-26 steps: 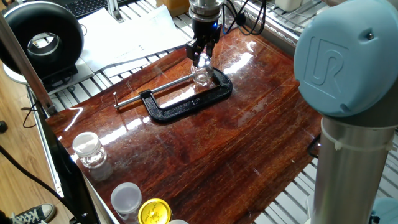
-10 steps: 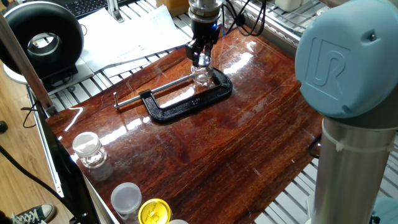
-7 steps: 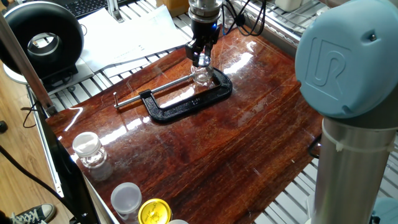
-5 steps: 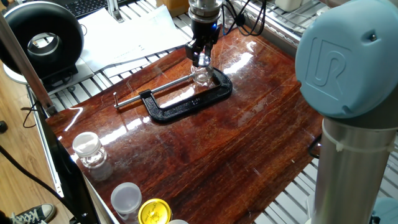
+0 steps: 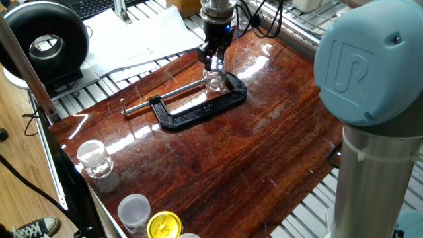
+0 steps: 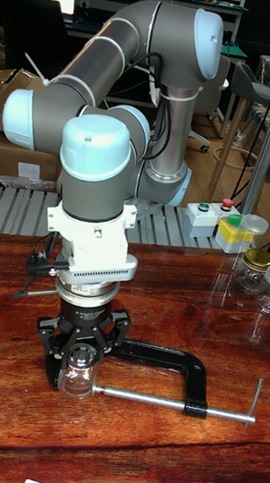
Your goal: Unscrew the lid from the jar
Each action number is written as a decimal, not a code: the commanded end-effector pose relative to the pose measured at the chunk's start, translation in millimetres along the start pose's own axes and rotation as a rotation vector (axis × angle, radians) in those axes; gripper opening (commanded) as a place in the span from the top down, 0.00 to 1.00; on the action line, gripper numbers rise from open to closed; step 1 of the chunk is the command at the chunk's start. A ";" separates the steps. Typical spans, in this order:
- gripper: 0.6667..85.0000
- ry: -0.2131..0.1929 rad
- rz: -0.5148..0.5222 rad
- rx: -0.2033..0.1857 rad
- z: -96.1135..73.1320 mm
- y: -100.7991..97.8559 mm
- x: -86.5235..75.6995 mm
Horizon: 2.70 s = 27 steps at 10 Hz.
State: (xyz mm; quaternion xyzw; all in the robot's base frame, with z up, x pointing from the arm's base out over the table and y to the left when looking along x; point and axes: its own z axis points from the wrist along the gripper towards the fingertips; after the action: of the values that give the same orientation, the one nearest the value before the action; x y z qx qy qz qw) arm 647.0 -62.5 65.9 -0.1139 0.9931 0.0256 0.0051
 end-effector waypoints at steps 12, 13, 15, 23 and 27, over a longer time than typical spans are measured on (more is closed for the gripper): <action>0.51 -0.036 -0.373 -0.014 2.9 6.4 -3.8; 0.51 -0.045 -0.402 -0.018 3.0 7.4 -5.8; 0.51 -0.054 -0.462 -0.024 0.4 1.0 -5.4; 0.51 -0.063 -0.653 0.049 4.6 -1.6 -15.4; 0.50 -0.085 -0.775 0.047 -0.8 -7.0 -18.2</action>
State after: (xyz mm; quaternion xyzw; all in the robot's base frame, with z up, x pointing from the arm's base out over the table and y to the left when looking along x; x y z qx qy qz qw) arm 661.8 -66.1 64.2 -0.4494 0.8922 0.0016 0.0461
